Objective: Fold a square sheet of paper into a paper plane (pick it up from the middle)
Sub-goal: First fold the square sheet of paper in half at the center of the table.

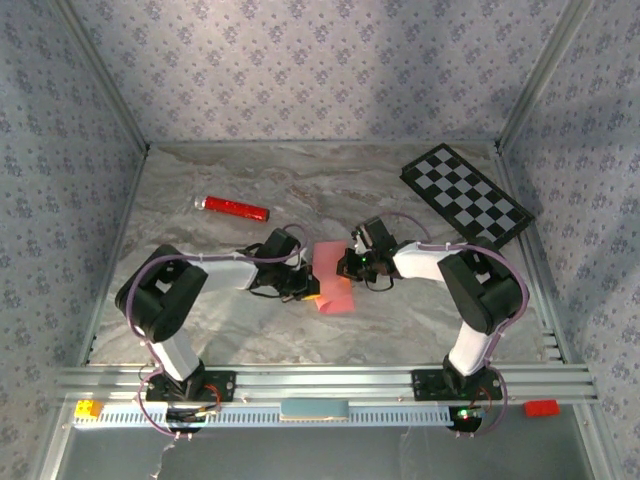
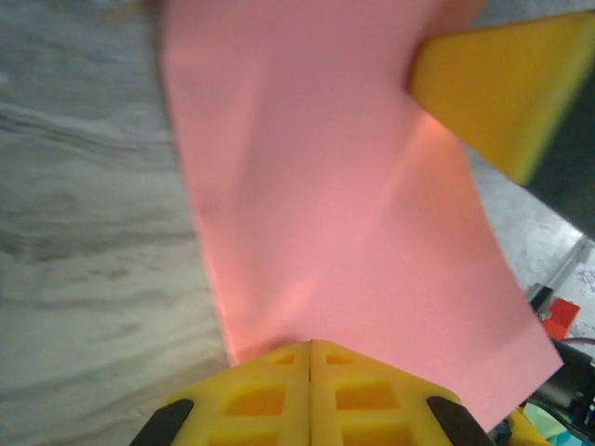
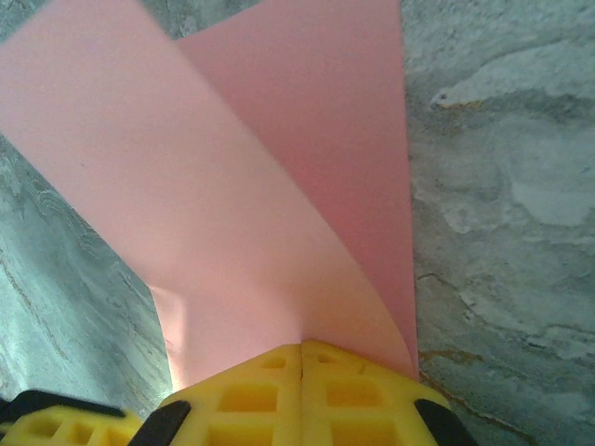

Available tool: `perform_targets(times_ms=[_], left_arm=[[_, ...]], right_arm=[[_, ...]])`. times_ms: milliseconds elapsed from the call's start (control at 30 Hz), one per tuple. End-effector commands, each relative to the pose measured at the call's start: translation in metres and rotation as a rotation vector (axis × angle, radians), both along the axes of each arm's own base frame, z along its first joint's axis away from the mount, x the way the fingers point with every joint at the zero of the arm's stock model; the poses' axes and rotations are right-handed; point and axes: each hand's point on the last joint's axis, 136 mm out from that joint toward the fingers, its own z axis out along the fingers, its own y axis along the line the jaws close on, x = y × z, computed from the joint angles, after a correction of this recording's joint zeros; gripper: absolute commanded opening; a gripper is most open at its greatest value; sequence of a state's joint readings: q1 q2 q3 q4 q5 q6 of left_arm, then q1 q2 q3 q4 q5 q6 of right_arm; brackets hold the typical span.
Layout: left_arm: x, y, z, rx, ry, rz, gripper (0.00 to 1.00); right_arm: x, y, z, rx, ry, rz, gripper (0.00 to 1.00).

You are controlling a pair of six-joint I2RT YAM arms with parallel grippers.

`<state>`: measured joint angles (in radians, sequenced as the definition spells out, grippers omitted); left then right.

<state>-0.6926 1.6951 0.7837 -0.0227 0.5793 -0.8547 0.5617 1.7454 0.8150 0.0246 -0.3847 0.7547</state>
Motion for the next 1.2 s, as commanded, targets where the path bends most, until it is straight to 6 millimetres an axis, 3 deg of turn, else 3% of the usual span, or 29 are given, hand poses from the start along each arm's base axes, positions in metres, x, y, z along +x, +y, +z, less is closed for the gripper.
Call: perform_targets(times_ms=[0,200,433,567,667,933,1033,1167], left_arm=[[0.008,-0.012,0.027,-0.053,-0.044,-0.009,0.07],[0.003,-0.009,0.006,-0.024,0.0,0.002,0.07],[-0.018,0.009,-0.031,0.064,0.073,-0.008,0.05],[-0.027,0.02,-0.041,0.105,0.089,-0.02,0.04],[-0.026,0.022,-0.033,0.117,0.062,-0.027,0.05],[-0.006,-0.003,0.017,-0.011,-0.03,-0.012,0.06],[-0.003,-0.011,0.023,-0.059,-0.031,-0.005,0.07],[-0.004,-0.012,0.016,-0.053,-0.011,-0.013,0.08]], right_arm=[[-0.039,-0.045,-0.051,-0.212,0.167,-0.064,0.0],[-0.039,-0.046,-0.052,-0.215,0.17,-0.062,0.0],[-0.041,-0.047,-0.054,-0.224,0.176,-0.061,0.0],[-0.042,-0.049,-0.056,-0.232,0.18,-0.064,0.0],[-0.042,-0.049,-0.056,-0.234,0.182,-0.063,0.0],[-0.042,-0.05,-0.055,-0.244,0.182,-0.058,0.0],[-0.042,-0.049,-0.054,-0.244,0.182,-0.059,0.0],[-0.042,-0.05,-0.054,-0.244,0.183,-0.06,0.0]])
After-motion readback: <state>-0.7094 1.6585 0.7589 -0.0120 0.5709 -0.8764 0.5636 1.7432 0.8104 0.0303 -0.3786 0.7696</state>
